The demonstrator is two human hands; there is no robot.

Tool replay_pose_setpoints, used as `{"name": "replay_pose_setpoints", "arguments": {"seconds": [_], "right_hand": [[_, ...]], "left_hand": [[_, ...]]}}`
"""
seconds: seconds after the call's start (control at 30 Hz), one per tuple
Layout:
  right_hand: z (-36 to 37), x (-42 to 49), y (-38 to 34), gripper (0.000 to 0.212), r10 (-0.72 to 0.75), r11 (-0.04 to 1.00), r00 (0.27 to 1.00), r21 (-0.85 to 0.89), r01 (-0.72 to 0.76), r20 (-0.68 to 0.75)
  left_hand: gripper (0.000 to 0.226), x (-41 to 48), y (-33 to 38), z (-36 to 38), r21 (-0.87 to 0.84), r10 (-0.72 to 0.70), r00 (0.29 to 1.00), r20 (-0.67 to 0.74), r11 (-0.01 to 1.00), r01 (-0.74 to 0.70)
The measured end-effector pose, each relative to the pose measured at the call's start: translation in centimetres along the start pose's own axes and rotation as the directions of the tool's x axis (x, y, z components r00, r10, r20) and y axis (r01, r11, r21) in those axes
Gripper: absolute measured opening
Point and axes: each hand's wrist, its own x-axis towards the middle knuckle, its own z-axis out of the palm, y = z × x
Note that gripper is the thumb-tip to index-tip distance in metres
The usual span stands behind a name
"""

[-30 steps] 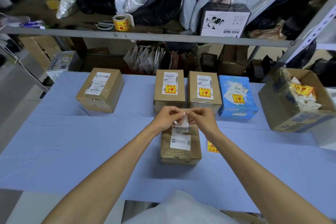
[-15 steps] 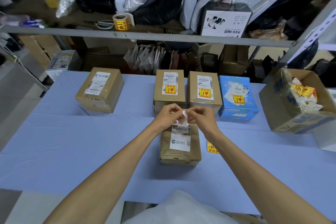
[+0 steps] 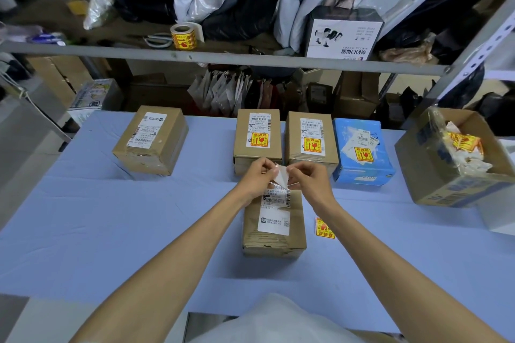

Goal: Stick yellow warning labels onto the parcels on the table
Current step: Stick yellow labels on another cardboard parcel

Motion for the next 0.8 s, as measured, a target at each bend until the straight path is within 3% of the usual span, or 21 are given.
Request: {"name": "replay_pose_setpoints", "arguments": {"seconds": [0.07,0.2,0.4,0.6,0.8], "right_hand": [[0.0,0.0,-0.1,0.013,-0.013,1.000,1.000,-0.002,0.013,-0.010],[0.1,-0.1,-0.3,0.014,-0.044,0.999,0.999,-0.022,0.044,0.019],[-0.2,0.2,-0.5,0.015,0.025,0.998,0.999,0.066,-0.023,-0.021],[-0.8,0.5,-0.4,0.013,0.060,0.997,0.988,0.049,-0.054,-0.141],[-0.8,0.8,-0.2,0.012,0.083,0.996,0.982,0.045,-0.076,-0.171]], "left_hand": [[0.010,0.0,0.0,0.1,-0.044,-0.039,0.999,0.001,0.998,0.039],[0.037,-0.2,0.5,0.6,-0.043,-0.044,0.999,0.028,0.998,0.045],[0.018,0.0,0.4,0.2,0.008,-0.023,0.999,0.024,1.000,0.023],[0.019,-0.1,0.3,-0.2,0.032,-0.120,0.993,0.001,0.992,0.120],[0.019,-0.5,0.7,-0.4,-0.040,-0.120,0.993,-0.014,0.992,0.120]]}}
